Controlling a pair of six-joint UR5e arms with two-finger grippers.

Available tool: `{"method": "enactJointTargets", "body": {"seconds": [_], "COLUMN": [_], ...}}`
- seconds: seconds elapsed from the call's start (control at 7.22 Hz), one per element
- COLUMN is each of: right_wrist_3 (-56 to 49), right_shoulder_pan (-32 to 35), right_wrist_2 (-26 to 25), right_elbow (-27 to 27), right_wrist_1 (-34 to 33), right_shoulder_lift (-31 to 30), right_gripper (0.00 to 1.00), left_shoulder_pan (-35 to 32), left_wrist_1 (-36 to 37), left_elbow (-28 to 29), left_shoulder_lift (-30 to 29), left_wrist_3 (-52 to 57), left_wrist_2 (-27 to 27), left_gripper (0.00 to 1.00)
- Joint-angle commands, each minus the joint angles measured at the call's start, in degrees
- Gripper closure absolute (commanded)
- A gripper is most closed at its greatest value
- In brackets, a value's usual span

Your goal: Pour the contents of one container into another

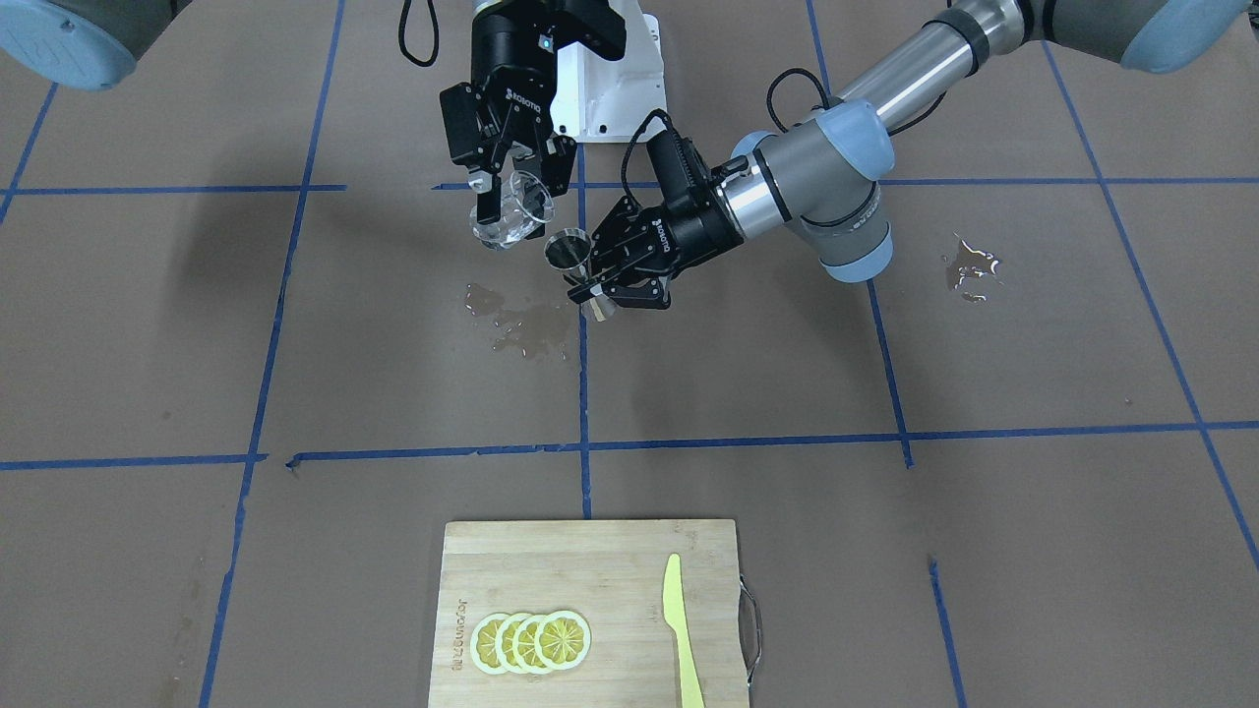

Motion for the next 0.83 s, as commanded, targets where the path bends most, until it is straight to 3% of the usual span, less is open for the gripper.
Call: {"method": "enactJointTargets", "body": {"seconds": [0.0,0.42,0.69], "right_wrist_3": [-0.1,-0.1,-0.1], "right_shoulder_pan": [0.0,0.0,0.1], "right_wrist_2": [0.0,-0.1,-0.1], "right_elbow": [0.0,0.1,0.0], "right_wrist_1": [0.0,0.0,0.0], "right_shoulder_lift": [-0.5,-0.8,-0.8], "right_gripper": [1.0,1.0,1.0], "left_shoulder_pan": [-1.9,-5.4,-7.0], "left_wrist_1": [-0.4,-1.2,-7.7], "left_elbow": [-2.7,-9.1,-12.5], "left_shoulder_lift": [2.5,9.1,18.6], "left_wrist_3": [-1.0,-2.9,-4.0], "left_wrist_2": [0.0,-0.2,-0.1], "left_gripper": [1.0,1.0,1.0]}}
